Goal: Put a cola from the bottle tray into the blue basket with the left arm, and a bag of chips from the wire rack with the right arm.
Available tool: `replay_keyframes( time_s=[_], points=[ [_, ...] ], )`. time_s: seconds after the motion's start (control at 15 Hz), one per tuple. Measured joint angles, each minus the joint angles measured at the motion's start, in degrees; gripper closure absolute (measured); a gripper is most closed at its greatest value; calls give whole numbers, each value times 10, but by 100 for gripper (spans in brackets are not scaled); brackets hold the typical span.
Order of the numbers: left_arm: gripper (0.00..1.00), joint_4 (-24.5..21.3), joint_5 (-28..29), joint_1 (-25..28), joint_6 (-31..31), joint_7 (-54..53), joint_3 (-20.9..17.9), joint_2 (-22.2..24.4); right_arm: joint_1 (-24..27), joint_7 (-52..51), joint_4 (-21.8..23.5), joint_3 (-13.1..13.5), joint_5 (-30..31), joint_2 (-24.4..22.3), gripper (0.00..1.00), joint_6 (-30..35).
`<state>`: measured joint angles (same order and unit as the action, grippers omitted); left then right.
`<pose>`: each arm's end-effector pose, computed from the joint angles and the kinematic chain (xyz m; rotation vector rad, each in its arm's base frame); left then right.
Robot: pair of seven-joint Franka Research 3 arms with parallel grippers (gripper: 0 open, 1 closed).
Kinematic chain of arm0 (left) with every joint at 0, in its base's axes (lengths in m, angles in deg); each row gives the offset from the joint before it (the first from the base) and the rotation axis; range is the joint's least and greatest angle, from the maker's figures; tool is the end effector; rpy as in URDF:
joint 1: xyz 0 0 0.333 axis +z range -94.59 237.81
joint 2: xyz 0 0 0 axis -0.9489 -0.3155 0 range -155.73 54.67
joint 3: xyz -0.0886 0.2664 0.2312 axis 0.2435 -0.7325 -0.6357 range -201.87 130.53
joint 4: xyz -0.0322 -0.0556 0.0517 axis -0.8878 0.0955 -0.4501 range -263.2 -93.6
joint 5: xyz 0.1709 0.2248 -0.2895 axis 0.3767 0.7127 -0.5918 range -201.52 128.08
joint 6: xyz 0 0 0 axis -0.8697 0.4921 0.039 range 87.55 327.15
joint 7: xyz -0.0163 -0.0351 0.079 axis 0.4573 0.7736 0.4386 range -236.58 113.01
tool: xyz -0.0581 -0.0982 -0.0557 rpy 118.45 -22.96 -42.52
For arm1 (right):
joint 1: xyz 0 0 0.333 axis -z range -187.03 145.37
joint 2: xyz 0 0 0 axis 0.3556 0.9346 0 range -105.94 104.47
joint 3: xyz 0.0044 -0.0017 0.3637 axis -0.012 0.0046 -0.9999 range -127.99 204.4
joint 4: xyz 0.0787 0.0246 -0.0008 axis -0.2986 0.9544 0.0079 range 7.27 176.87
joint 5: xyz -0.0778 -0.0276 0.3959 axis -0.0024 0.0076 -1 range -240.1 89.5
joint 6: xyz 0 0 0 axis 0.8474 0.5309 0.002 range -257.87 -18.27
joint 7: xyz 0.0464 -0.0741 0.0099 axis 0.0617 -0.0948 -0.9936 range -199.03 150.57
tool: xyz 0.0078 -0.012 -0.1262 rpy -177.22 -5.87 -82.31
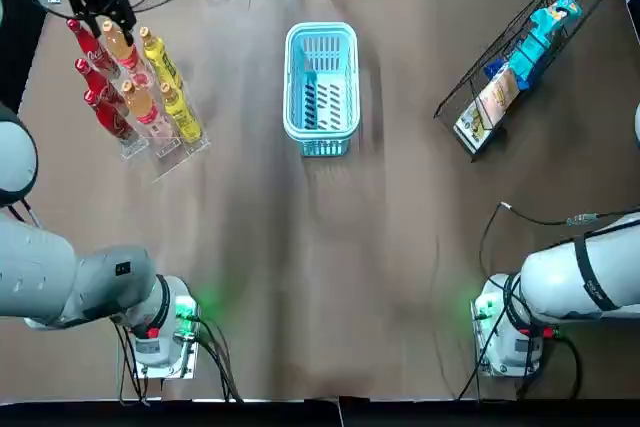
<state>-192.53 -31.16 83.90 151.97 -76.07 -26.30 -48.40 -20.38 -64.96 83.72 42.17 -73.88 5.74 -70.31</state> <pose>0.5270 0.0380 0.5434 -3.0349 0.3178 0.3918 0.5752 -0.0455 0.6275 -2.9203 -0.9524 0.3265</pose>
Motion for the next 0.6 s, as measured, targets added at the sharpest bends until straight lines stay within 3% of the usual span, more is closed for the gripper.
replay_keyframes(
  time_s=[0.27,0.6],
  points=[
    [0,-10,0,49,26,-77,0,14,-21,-67,21,-3,38,0,7,0],
    [0,-38,0,77,71,-86,1,16,-31,-89,51,-3,49,0,8,-1]
  ],
)
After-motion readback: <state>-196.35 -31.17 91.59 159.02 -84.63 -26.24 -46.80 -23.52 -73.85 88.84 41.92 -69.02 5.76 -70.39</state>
